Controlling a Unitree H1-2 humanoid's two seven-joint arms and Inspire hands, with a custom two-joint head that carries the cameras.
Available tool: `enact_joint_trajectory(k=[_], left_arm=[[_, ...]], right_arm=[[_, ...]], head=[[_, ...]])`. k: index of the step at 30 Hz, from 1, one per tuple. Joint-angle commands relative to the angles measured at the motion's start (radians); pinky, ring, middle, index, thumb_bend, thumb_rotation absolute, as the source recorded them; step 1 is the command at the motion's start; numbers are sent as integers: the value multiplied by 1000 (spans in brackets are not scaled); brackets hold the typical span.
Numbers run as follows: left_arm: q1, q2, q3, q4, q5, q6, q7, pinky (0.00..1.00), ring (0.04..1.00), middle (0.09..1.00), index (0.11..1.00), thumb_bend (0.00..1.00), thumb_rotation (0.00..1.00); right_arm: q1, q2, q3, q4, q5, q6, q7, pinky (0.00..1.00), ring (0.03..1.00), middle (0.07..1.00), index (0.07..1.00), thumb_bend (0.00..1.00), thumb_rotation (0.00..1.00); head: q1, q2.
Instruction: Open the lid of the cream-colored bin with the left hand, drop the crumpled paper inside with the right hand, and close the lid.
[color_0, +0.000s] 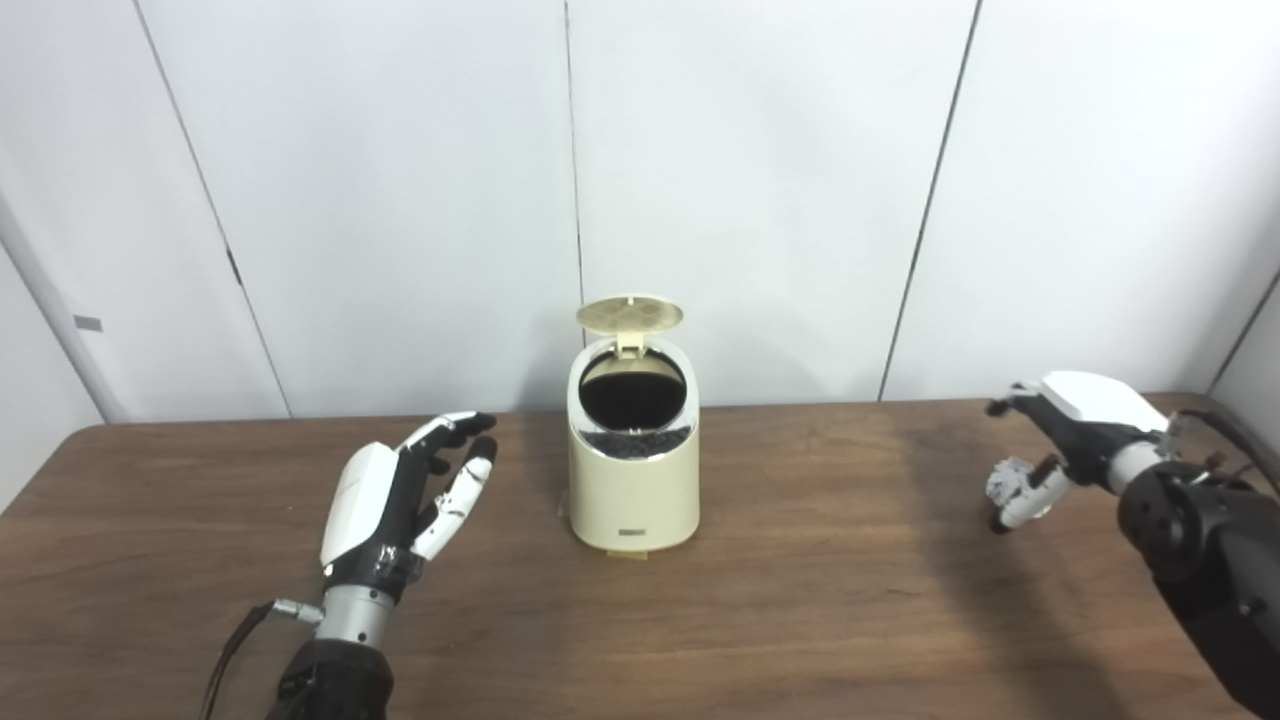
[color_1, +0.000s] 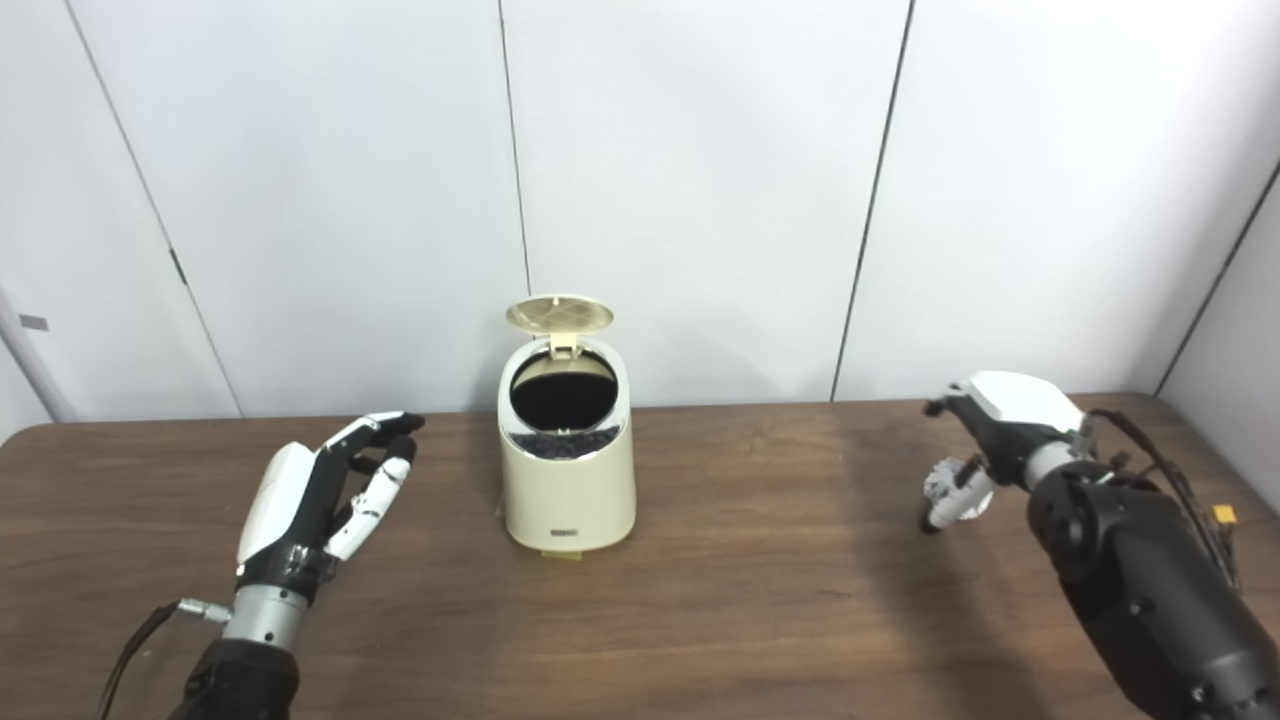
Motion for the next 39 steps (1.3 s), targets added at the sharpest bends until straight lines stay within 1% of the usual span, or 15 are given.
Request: enact_joint_trajectory(k=[1, 4, 6, 7, 9, 11, 15, 17, 19, 21, 25, 29, 32, 36, 39], left_arm=[[-31, 17, 2, -24, -2, -11, 8, 695, 784, 785, 784, 548, 1000], [-31, 15, 4, -25, -6, -8, 7, 697, 787, 784, 786, 542, 1000], [-32, 14, 4, -25, -6, -5, 7, 698, 787, 783, 786, 549, 1000], [-32, 15, 4, -25, -5, -2, 4, 702, 789, 785, 791, 573, 1000], [-33, 16, 2, -24, -5, 0, 2, 705, 792, 786, 793, 582, 1000], [-35, 17, 1, -22, -2, 0, 2, 704, 791, 786, 793, 588, 1000], [-38, 16, 0, -18, 8, -2, 10, 687, 784, 781, 787, 581, 1000], [-38, 17, -1, -15, 16, -1, 13, 687, 782, 777, 784, 589, 1000], [-36, 15, 1, -15, 14, -1, 14, 689, 783, 776, 783, 596, 1000], [-36, 14, -1, -15, 19, -3, 17, 687, 781, 775, 783, 593, 1000], [-36, 15, -3, -14, 24, -1, 17, 686, 782, 777, 784, 598, 1000], [-36, 14, -7, -15, 33, 1, 22, 679, 780, 777, 779, 578, 1000], [-35, 13, -7, -21, 31, 6, 19, 678, 780, 778, 780, 572, 1000], [-31, 15, -9, -25, 31, 4, 21, 676, 779, 776, 777, 578, 1000], [-26, 15, -8, -31, 31, 7, 20, 678, 779, 776, 776, 582, 1000]], right_arm=[[-54, -51, -12, -2, 3, -3, -9, 753, 967, 959, 831, 1000, 210], [-56, -65, -1, 25, 6, -17, -8, 814, 982, 948, 823, 991, 200], [-58, -70, 4, 43, 12, -24, -10, 823, 981, 944, 820, 989, 209], [-58, -71, 4, 54, 19, -29, -14, 771, 966, 955, 818, 986, 206], [-57, -72, 5, 73, 28, -38, -23, 737, 957, 962, 817, 984, 202], [-56, -73, 9, 85, 32, -42, -26, 684, 911, 962, 822, 989, 230], [-52, -73, 10, 95, 50, -58, -36, 704, 904, 942, 824, 1000, 245], [-52, -72, 14, 98, 58, -68, -39, 644, 857, 937, 829, 995, 231], [-54, -72, 17, 89, 65, -69, -30, 611, 835, 937, 840, 944, 183], [-59, -68, 19, 87, 74, -68, -26, 621, 842, 937, 844, 928, 158], [-69, -68, 32, 93, 84, -95, -37, 713, 899, 929, 852, 900, 92], [-86, -61, 38, 113, 105, -124, -40, 645, 847, 917, 862, 889, 29], [-102, -56, 50, 138, 107, -146, -47, 649, 829, 905, 869, 905, 61], [-127, -45, 69, 194, 112, -176, -67, 640, 808, 889, 875, 901, 64], [-149, -39, 82, 247, 119, -197, -76, 647, 813, 896, 884, 914, 66]], head=[[-2, 2], [-2, 4], [1, 4], [1, 3], [1, 3], [1, 4], [3, 3], [2, 3], [2, 5], [3, 6], [5, 7], [7, 6], [9, 7], [11, 9], [12, 13]])
